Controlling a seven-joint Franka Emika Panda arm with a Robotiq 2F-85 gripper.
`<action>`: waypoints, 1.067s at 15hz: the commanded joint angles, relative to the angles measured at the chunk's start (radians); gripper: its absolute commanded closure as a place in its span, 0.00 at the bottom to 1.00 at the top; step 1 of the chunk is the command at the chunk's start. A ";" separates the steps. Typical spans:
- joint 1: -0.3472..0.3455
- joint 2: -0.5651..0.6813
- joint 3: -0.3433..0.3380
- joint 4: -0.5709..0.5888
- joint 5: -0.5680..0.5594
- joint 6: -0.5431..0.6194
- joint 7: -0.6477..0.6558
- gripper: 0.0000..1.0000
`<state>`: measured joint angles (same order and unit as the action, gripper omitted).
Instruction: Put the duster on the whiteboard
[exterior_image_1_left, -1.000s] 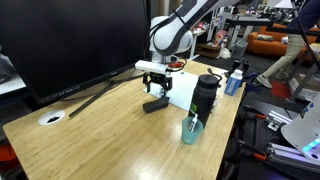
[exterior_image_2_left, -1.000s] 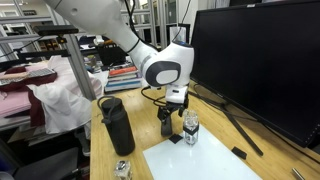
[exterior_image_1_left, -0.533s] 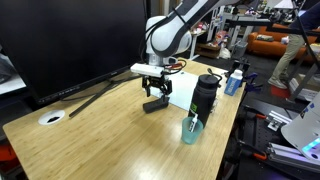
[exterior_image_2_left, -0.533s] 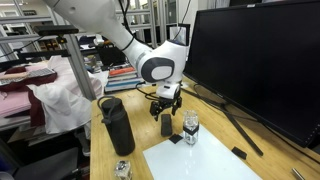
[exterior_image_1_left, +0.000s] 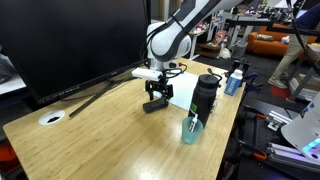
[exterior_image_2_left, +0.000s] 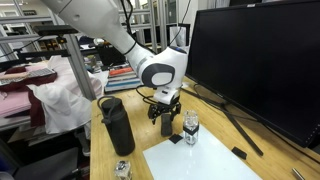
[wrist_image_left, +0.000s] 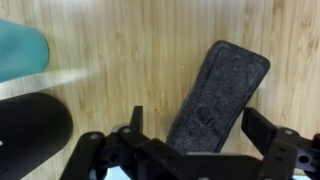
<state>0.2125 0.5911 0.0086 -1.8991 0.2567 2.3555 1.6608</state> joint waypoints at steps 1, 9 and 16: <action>-0.010 0.015 0.002 0.009 0.007 0.004 0.029 0.00; -0.023 0.032 0.005 0.021 0.009 0.009 0.023 0.00; -0.022 0.038 0.001 0.020 0.004 0.023 0.025 0.53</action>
<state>0.1982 0.6169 0.0059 -1.8918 0.2567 2.3637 1.6806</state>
